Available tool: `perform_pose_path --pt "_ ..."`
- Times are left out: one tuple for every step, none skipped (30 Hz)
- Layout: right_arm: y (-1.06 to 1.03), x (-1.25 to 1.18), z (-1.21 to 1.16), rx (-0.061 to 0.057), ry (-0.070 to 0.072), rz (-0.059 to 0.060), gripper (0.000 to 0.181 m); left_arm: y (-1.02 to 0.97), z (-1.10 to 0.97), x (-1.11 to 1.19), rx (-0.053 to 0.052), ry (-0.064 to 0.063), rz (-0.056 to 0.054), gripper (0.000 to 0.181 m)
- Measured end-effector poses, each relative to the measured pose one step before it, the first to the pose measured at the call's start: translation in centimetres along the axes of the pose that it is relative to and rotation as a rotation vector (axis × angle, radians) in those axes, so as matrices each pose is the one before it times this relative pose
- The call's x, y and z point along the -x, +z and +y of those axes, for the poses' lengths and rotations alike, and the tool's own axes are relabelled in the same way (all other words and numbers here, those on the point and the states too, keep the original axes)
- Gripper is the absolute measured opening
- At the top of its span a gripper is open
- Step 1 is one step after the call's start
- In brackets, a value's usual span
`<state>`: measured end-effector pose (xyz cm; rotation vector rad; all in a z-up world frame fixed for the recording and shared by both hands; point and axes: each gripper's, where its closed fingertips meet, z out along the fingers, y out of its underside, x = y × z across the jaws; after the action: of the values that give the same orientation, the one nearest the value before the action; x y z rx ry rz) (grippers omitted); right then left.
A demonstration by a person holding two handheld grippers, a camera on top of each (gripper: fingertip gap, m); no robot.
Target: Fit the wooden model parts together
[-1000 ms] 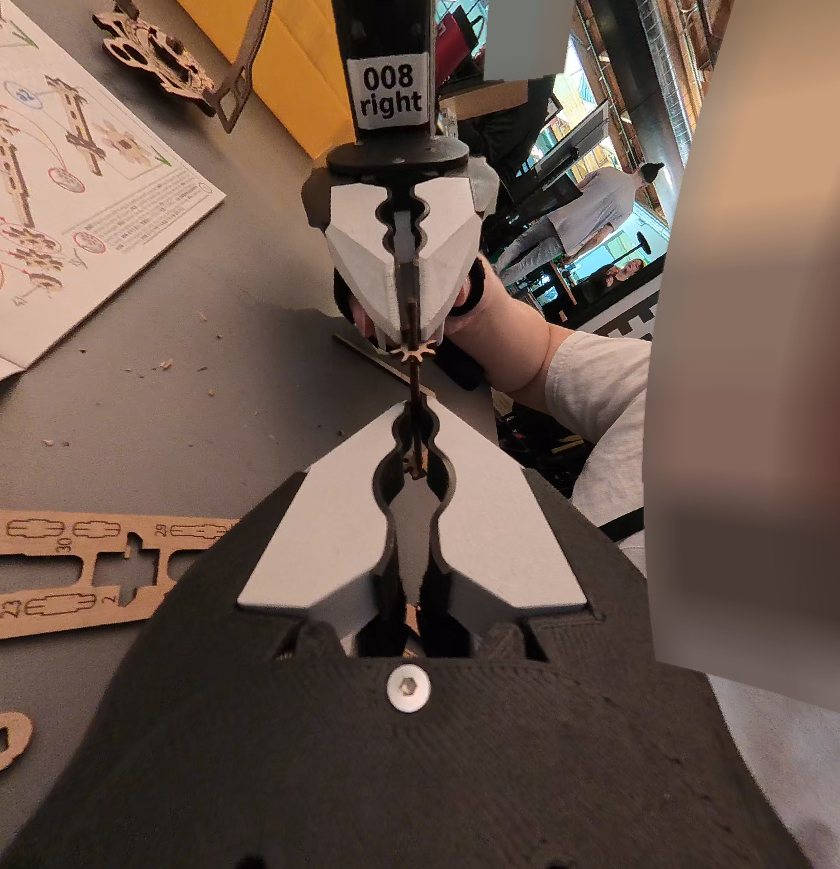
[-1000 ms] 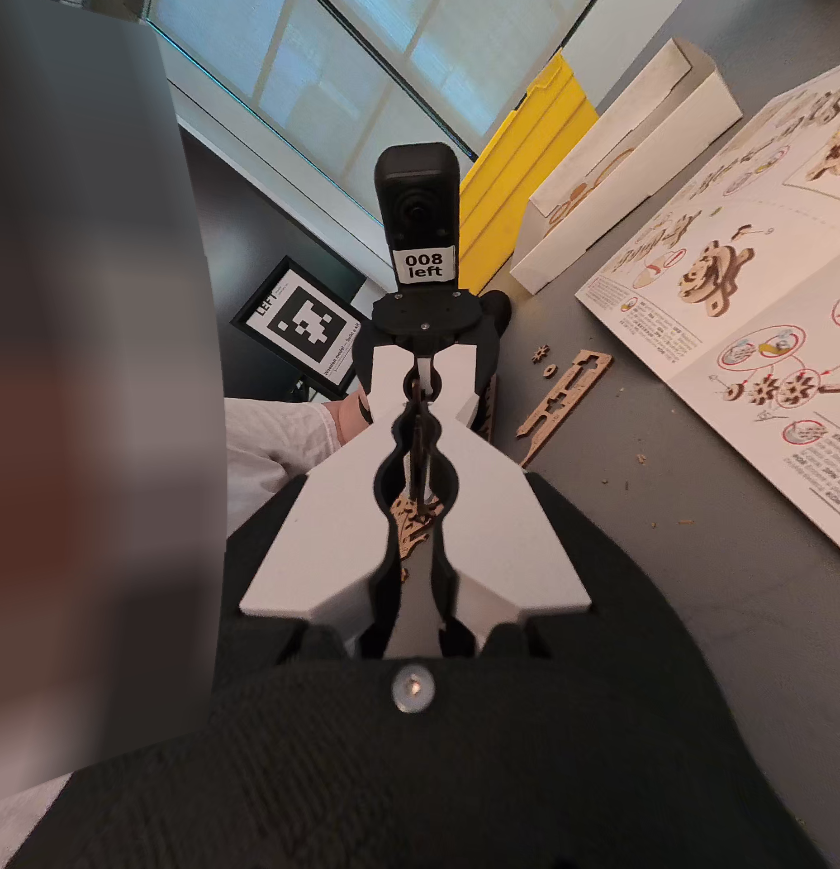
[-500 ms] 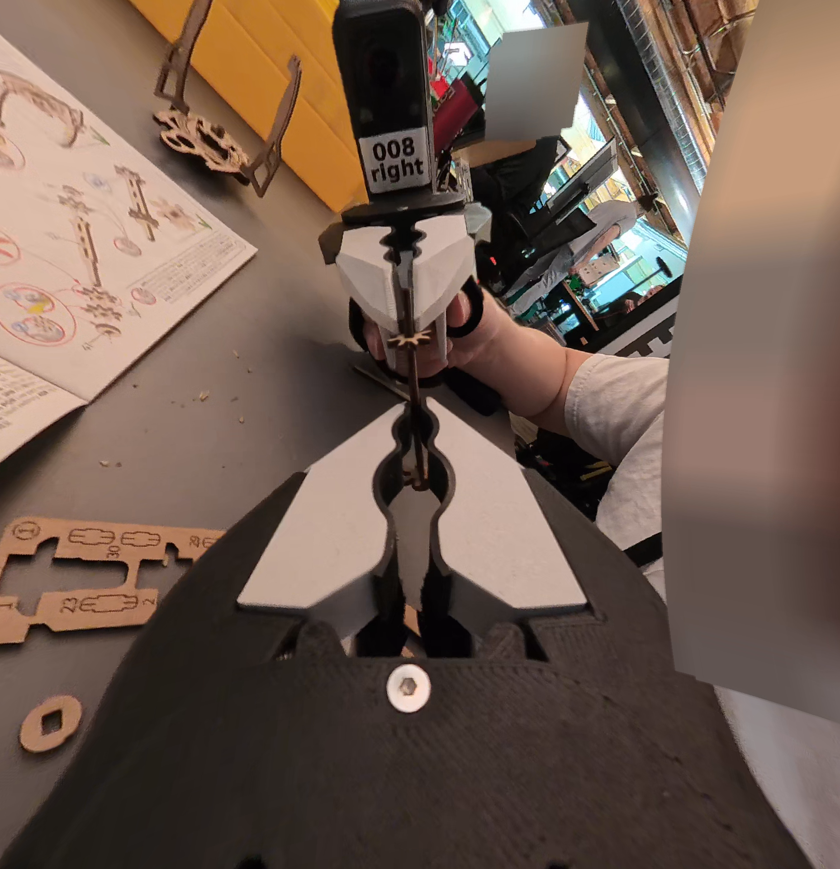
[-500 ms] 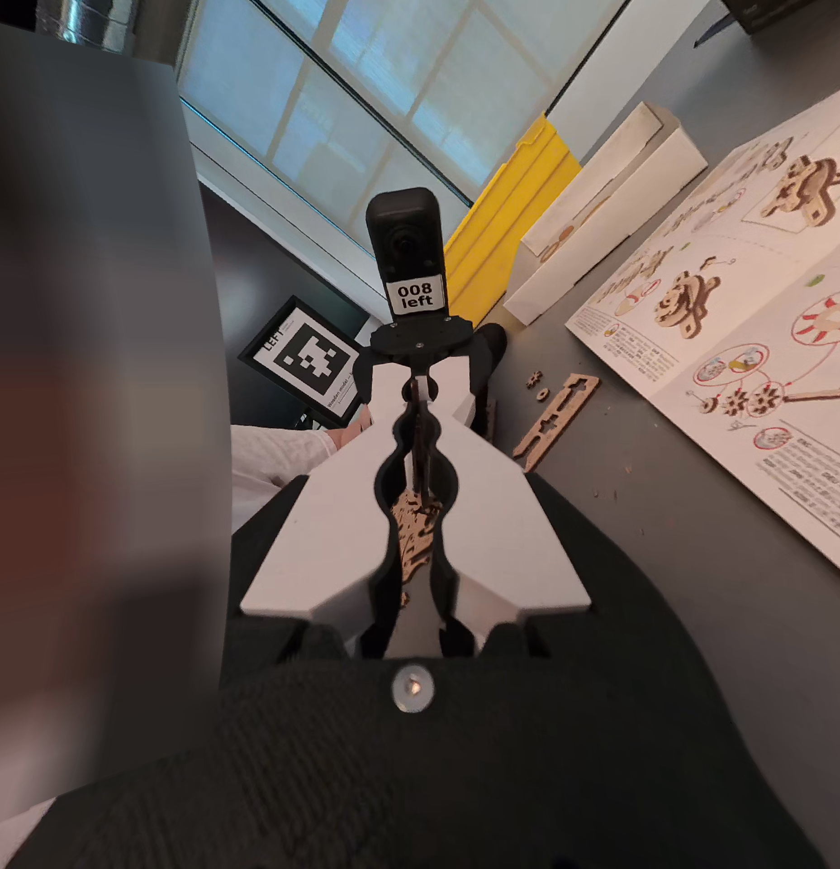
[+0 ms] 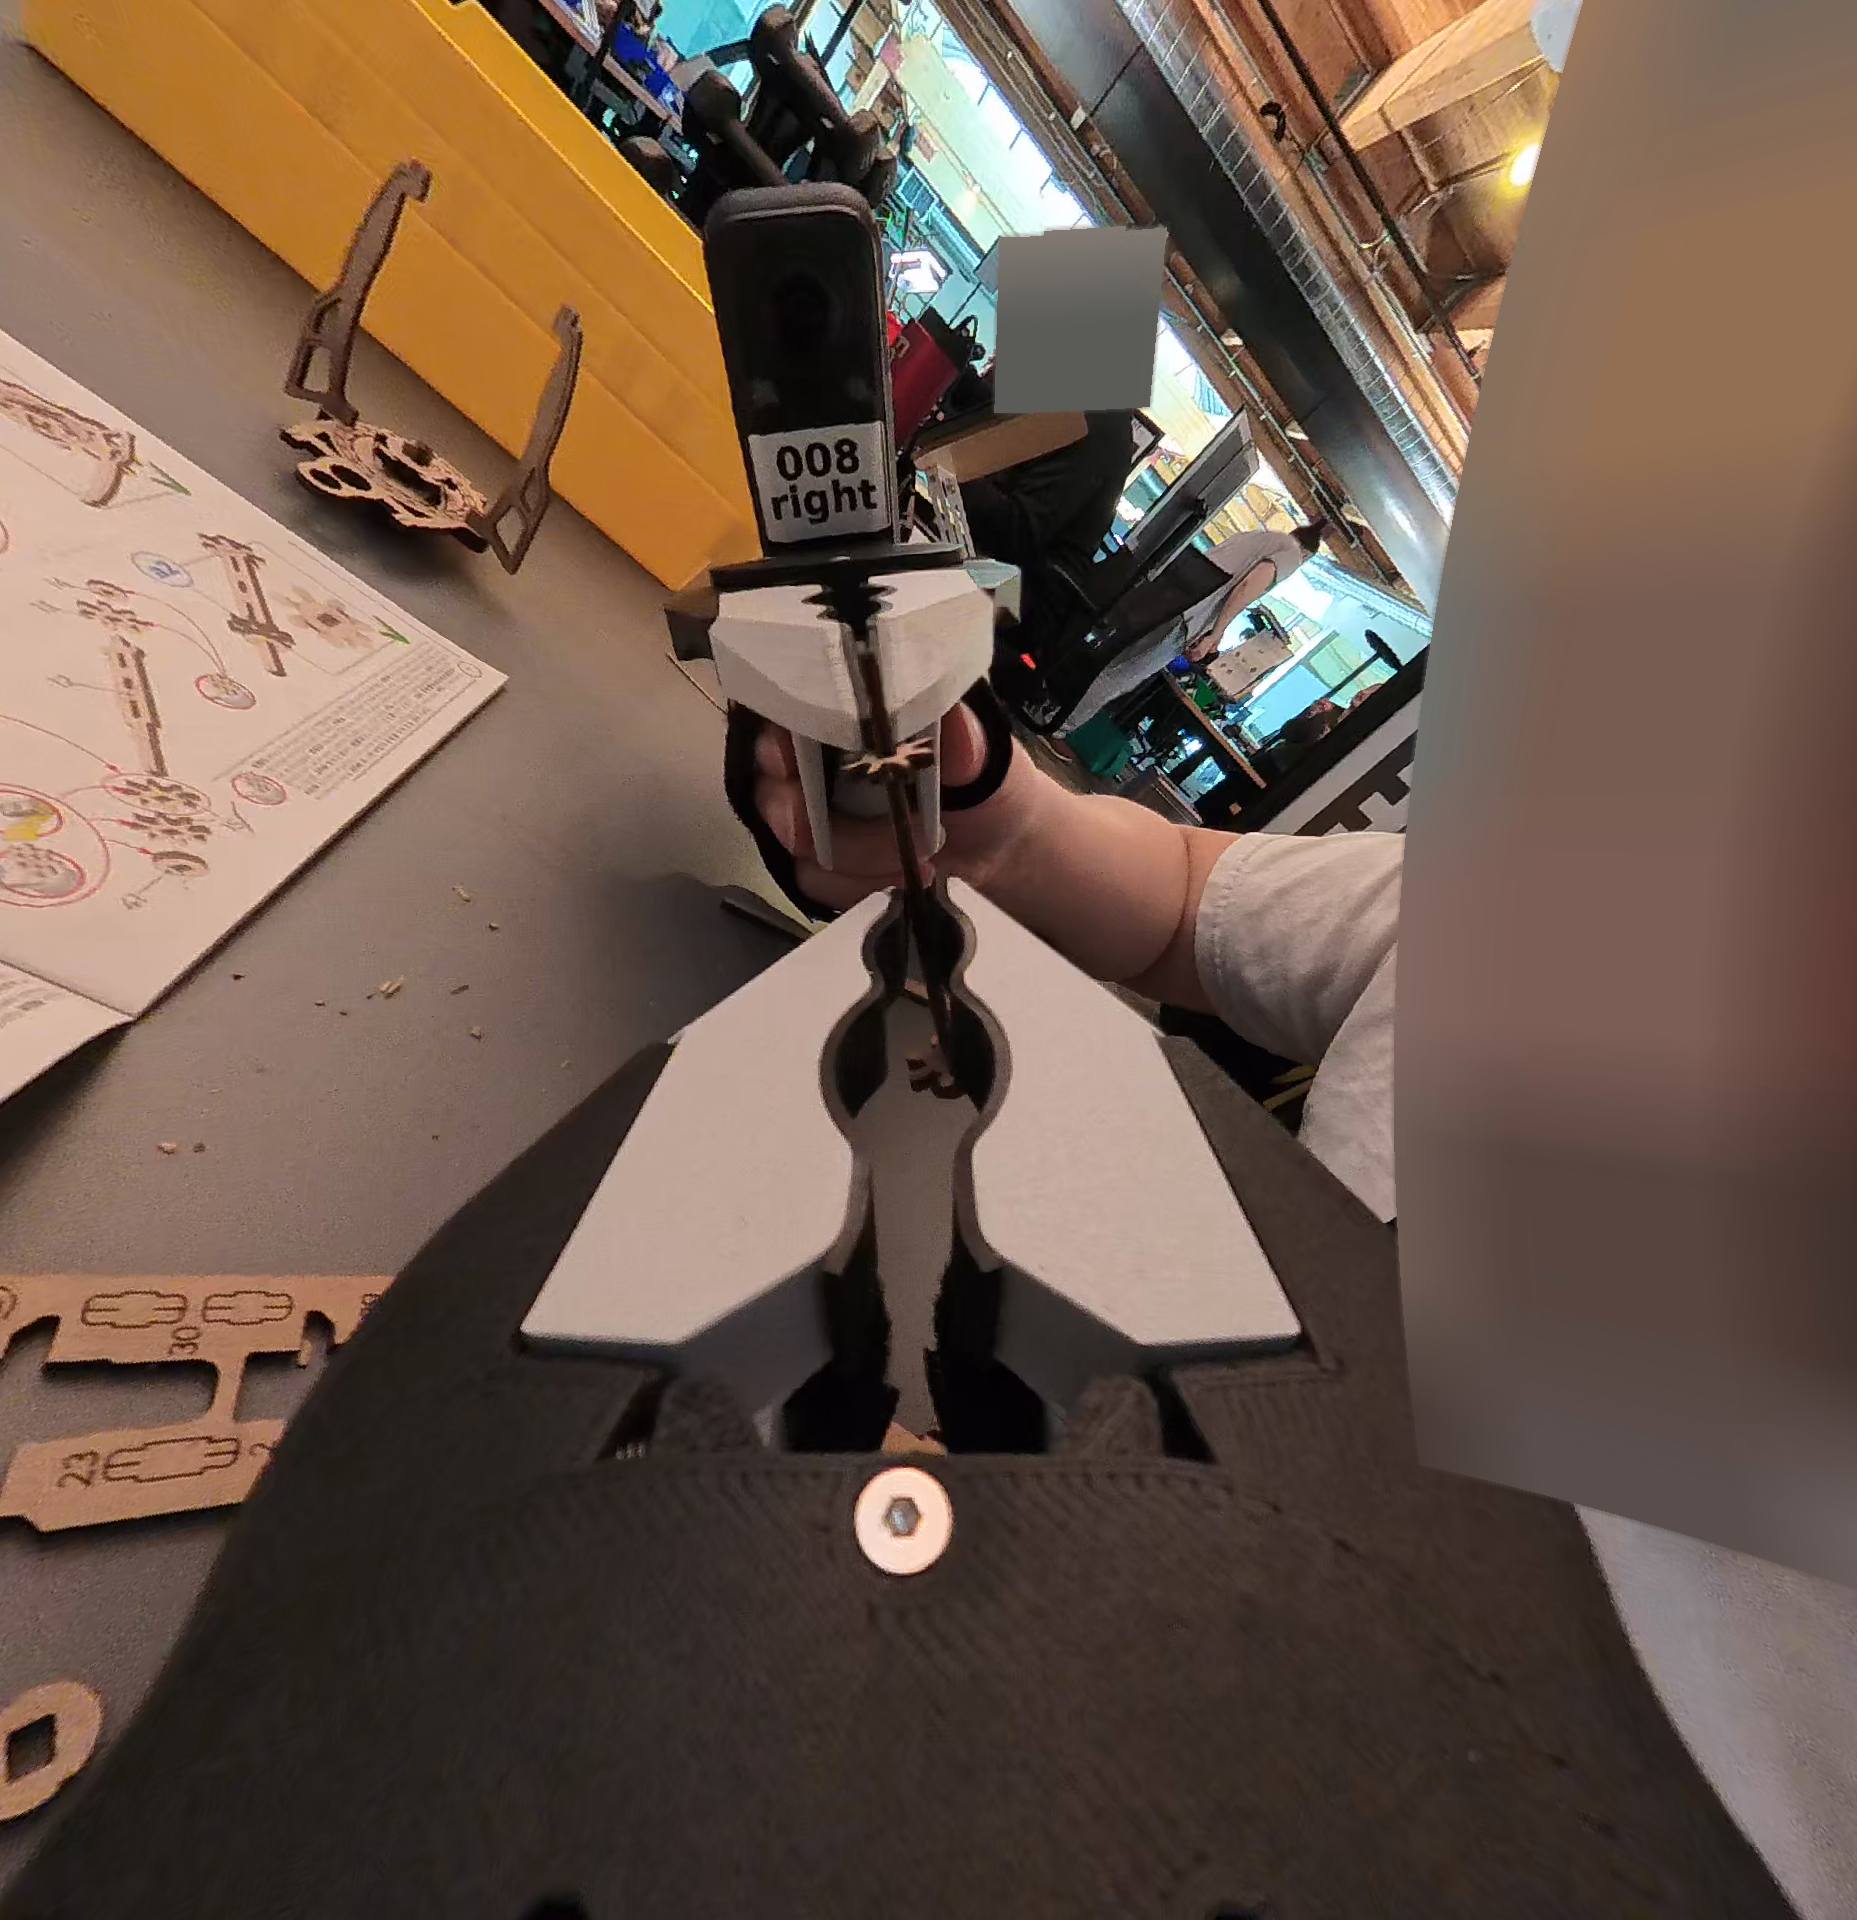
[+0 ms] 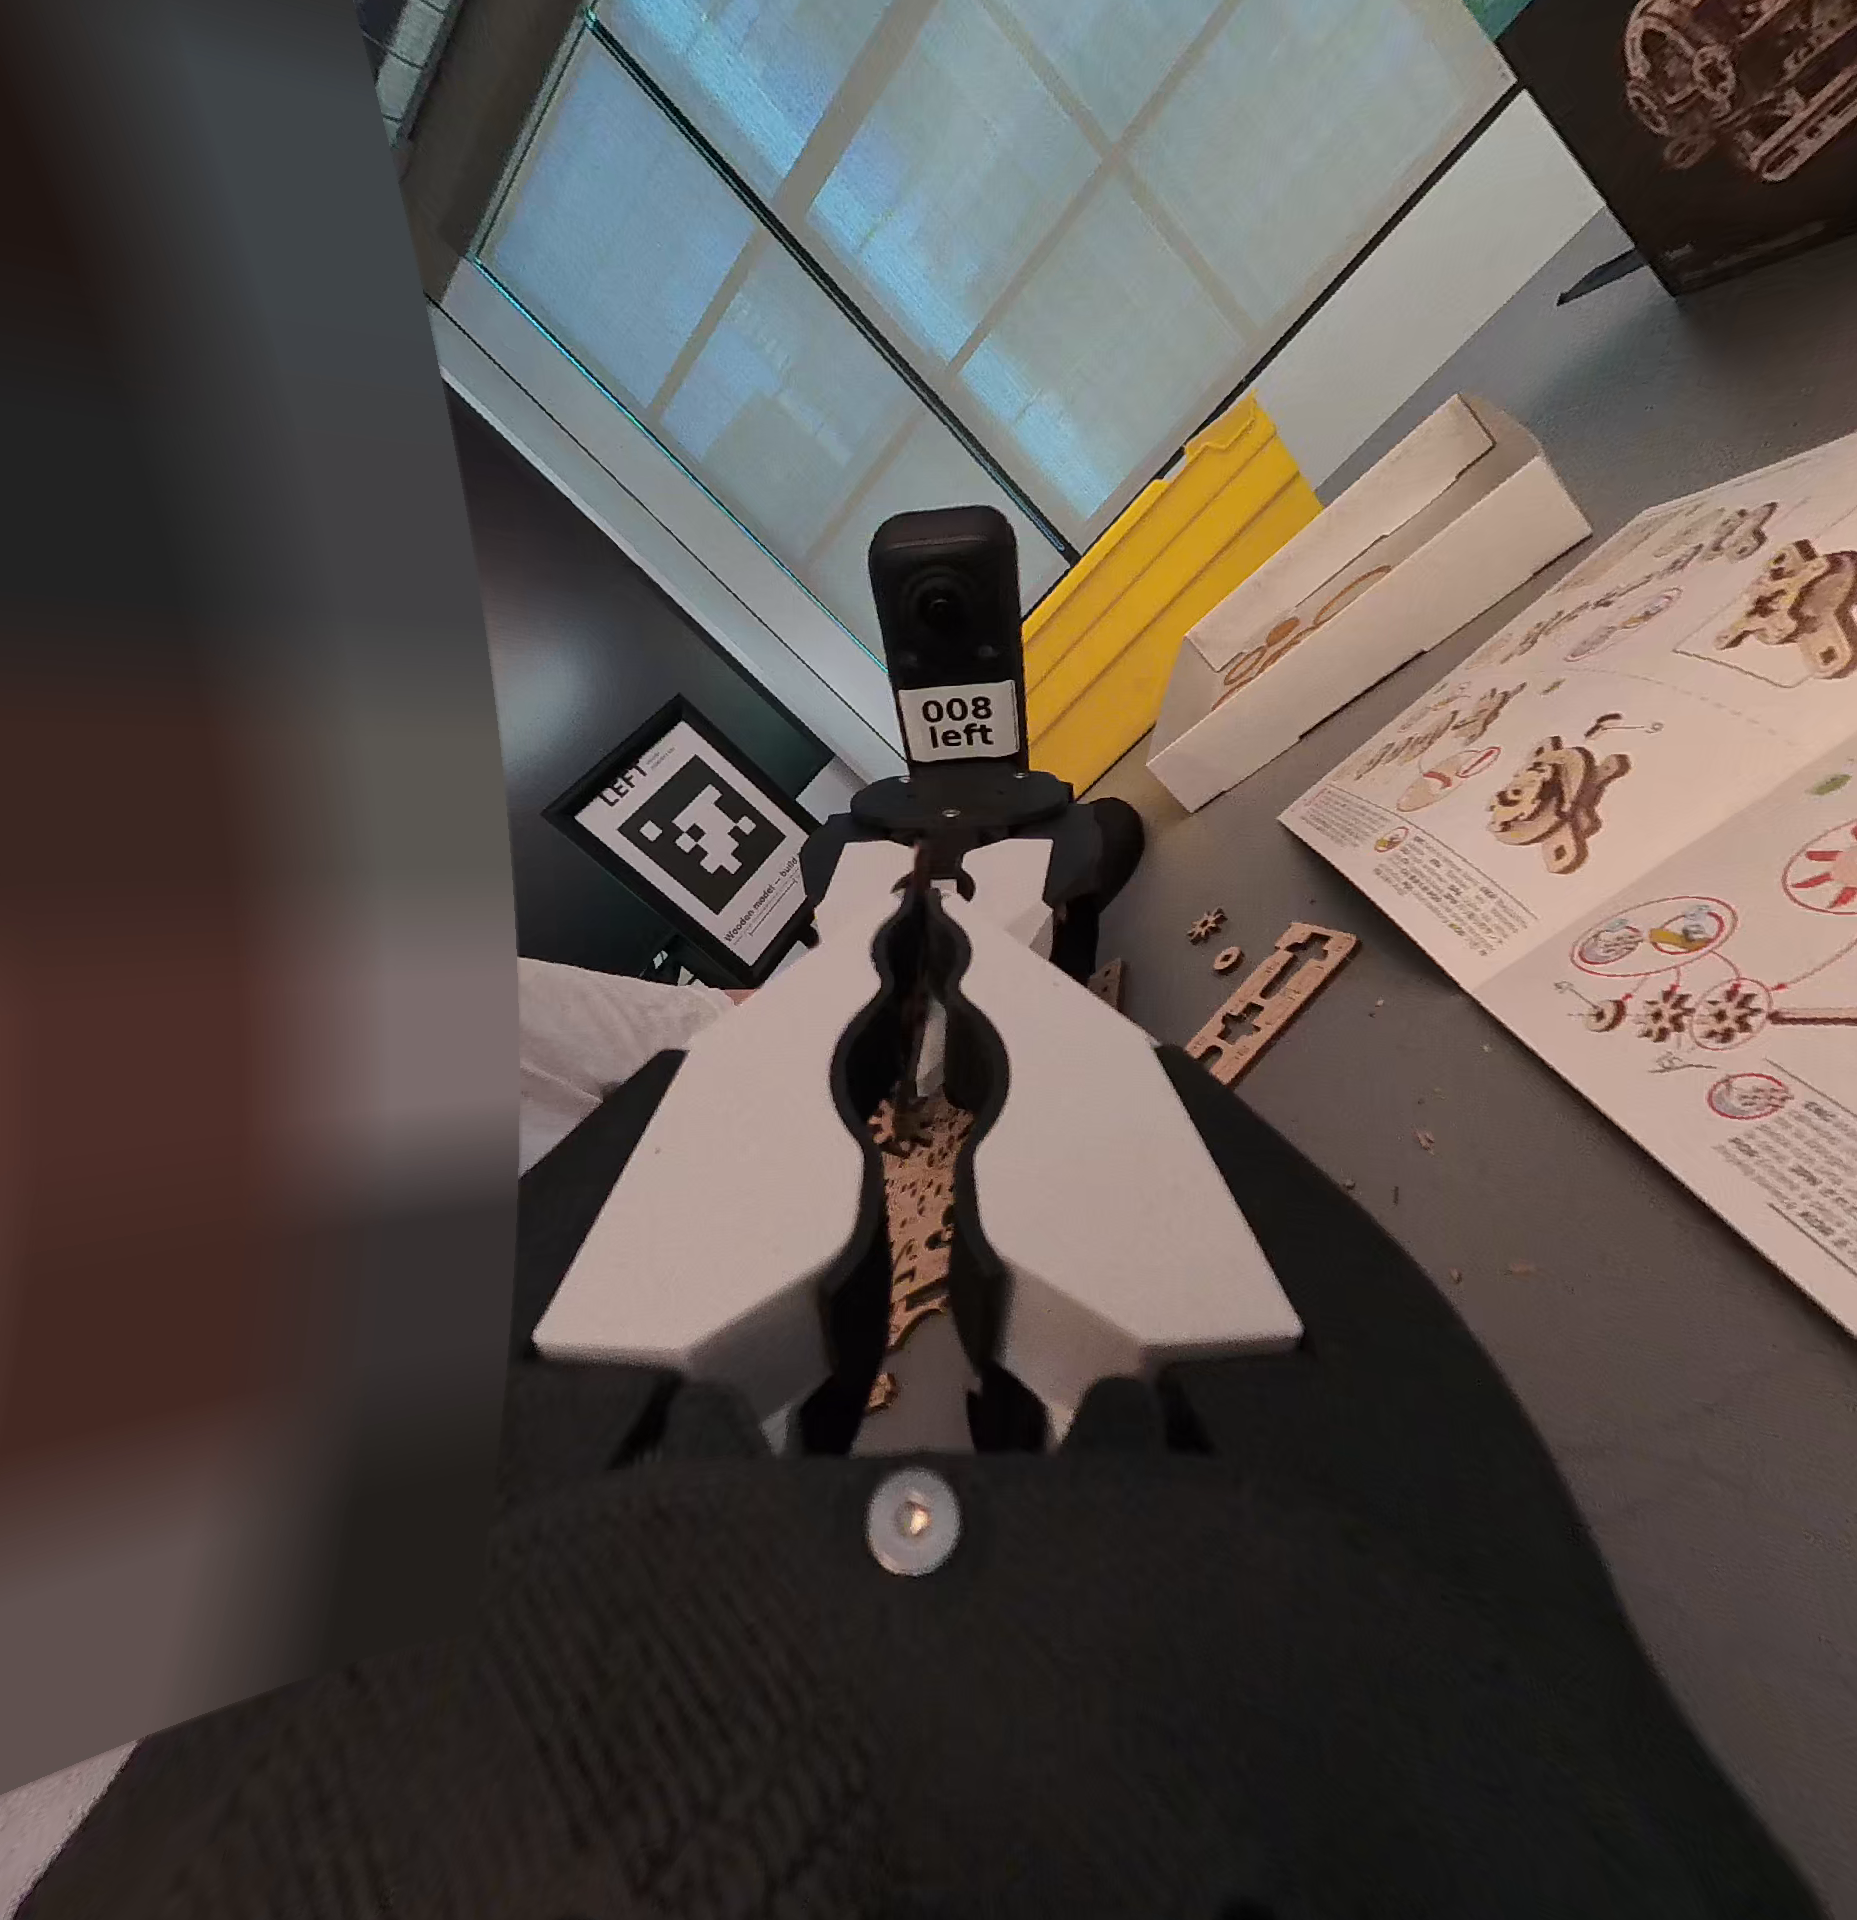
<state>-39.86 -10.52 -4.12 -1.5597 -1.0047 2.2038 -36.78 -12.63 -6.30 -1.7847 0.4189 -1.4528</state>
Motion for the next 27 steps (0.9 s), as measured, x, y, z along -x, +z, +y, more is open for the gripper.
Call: perform_pose_path --pt "-0.007 -0.056 0.004 0.0000 -0.0034 0.0047 0.000 0.006 -0.014 -0.002 -0.0005 0.0043 -0.0025 0.001" --pt "0.002 0.005 -0.017 -0.0018 -0.0002 -0.0008 0.000 0.008 -0.033 -0.024 -0.0018 0.0014 0.0009 0.001" --pt "-0.002 -0.034 0.034 0.0013 0.0030 0.0009 0.000 0.016 0.028 0.035 0.0015 -0.0016 -0.0018 0.002" --pt "0.003 -0.067 0.054 0.0023 0.0012 0.0025 0.000 0.020 0.023 0.079 -0.0002 -0.0018 -0.0034 0.001" --pt "-0.011 -0.061 0.071 0.0036 0.0025 0.0018 0.000 0.003 -0.034 0.031 -0.0032 -0.0031 -0.0003 0.001" --pt "-0.002 -0.070 0.065 0.0031 0.0018 0.0030 0.000 0.001 -0.021 0.042 -0.0023 -0.0042 -0.0006 0.001" --pt "0.003 -0.044 0.032 0.0016 0.0010 0.0020 0.000 -0.024 -0.053 0.039 -0.0044 -0.0023 -0.0012 0.001" --pt "0.001 -0.001 -0.019 -0.0015 0.0007 0.0007 0.000 -0.017 -0.049 0.048 -0.0029 -0.0010 -0.0031 0.001" --pt "0.000 0.038 -0.042 -0.0036 -0.0020 -0.0008 0.000 -0.025 -0.033 0.037 -0.0022 0.0002 -0.0022 0.001" --pt "0.015 0.020 0.016 0.0010 -0.0029 0.0009 0.000 0.010 0.050 0.046 0.0030 -0.0020 -0.0018 0.001" --pt "0.018 -0.014 0.076 0.0047 -0.0030 0.0023 0.000 -0.004 0.018 0.085 -0.0001 -0.0039 -0.0032 0.001" --pt "0.036 -0.022 0.092 0.0051 -0.0027 0.0024 0.000 -0.050 -0.134 0.081 -0.0109 -0.0038 -0.0033 0.000" --pt "0.087 -0.004 0.178 0.0103 -0.0018 0.0011 0.000 -0.097 -0.171 0.055 -0.0109 -0.0059 -0.0007 0.000" --pt "0.095 0.034 0.187 0.0105 -0.0028 -0.0008 0.000 -0.106 -0.105 0.034 -0.0065 -0.0087 0.0021 0.000" --pt "0.069 0.090 -0.004 -0.0010 -0.0034 -0.0035 0.000 -0.031 0.047 -0.046 0.0036 -0.0049 0.0041 0.000" --pt "0.042 0.009 0.066 0.0049 -0.0033 0.0014 0.000 0.014 0.089 0.027 0.0070 0.0042 -0.0055 0.000" --pt "-0.002 -0.026 0.038 0.0033 -0.0032 0.0023 0.000 0.004 0.043 0.048 0.0046 0.0140 -0.0105 0.000" --pt "-0.006 0.038 -0.047 -0.0017 -0.0015 -0.0018 0.000 -0.006 -0.030 -0.049 0.0012 0.0085 -0.0033 0.000" --pt "-0.045 0.101 -0.183 -0.0091 -0.0003 -0.0046 0.000 -0.022 -0.083 -0.083 -0.0036 -0.0004 0.0033 0.000" --pt "-0.091 0.094 -0.296 -0.0148 -0.0044 -0.0029 0.000 -0.046 -0.055 0.006 -0.0044 -0.0079 0.0027 0.000" --pt "-0.066 -0.075 -0.058 -0.0020 -0.0065 0.0084 0.000 -0.062 -0.036 0.051 -0.0046 -0.0106 0.0027 0.000" --pt "0.071 -0.215 0.451 0.0267 -0.0040 0.0148 0.000 -0.051 0.067 0.077 0.0022 -0.0097 0.0004 0.000" --pt "0.064 -0.099 0.181 0.0097 0.0027 0.0068 0.000 0.025 0.240 0.055 0.0121 -0.0019 -0.0002 0.000" --pt "0.001 0.001 0.123 0.0090 0.0053 -0.0014 0.000 0.031 0.071 -0.038 0.0030 0.0019 0.0002 0.000" --pt "-0.064 0.062 -0.147 -0.0045 -0.0017 -0.0010 0.000 0.034 -0.078 -0.074 -0.0026 0.0055 -0.0002 0.000" --pt "-0.131 0.041 -0.574 -0.0310 -0.0224 0.0120 0.000 0.052 0.052 -0.071 0.0082 0.0082 -0.0011 0.000" --pt "-0.150 -0.021 -0.515 -0.0270 -0.0331 0.0195 0.000 0.060 0.076 -0.002 0.0078 0.0110 -0.0060 0.000"
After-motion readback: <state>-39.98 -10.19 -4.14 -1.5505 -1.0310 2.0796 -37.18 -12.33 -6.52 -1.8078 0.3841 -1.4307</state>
